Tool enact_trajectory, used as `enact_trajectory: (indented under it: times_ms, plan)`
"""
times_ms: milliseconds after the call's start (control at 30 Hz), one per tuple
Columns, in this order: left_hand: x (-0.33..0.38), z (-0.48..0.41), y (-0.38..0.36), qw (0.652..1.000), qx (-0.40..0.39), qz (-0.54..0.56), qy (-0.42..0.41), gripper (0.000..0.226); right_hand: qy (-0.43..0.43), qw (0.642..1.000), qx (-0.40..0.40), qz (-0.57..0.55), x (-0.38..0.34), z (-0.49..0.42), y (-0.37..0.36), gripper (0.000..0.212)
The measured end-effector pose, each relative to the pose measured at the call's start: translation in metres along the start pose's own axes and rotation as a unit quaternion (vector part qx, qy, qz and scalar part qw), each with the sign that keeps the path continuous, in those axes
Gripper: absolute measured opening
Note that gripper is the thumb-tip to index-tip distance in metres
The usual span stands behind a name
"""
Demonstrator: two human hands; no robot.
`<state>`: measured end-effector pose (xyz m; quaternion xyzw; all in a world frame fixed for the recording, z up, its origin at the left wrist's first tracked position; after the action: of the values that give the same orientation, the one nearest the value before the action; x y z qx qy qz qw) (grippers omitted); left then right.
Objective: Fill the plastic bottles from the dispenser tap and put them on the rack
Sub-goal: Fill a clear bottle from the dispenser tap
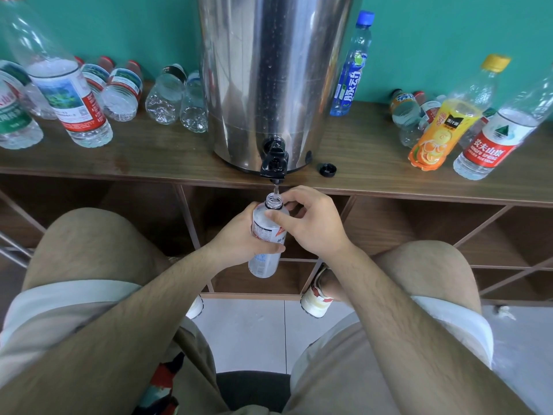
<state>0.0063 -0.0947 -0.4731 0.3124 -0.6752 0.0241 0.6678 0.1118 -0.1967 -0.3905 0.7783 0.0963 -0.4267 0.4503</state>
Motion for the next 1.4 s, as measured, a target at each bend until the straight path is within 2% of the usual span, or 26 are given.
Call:
enact_trajectory:
  times_ms: [1400]
  plan:
    - [0.0021, 0.001, 0.0, 1.0, 0.007, 0.004, 0.003, 0.075, -0.006, 1.0, -0.002, 0.008, 0.0004, -0.0002, -0.001, 0.025]
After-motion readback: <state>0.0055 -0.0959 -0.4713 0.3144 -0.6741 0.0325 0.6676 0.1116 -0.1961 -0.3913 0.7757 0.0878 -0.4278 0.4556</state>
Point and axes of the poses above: each hand's wrist, its own z-axis away from the middle knuckle, its own y-axis out of the back of the hand, x = y × z, the point moved 7 cm from there along -z, towards the middle knuckle, and after that the axes turned 13 degrees about -y, right-handed, at the moved point
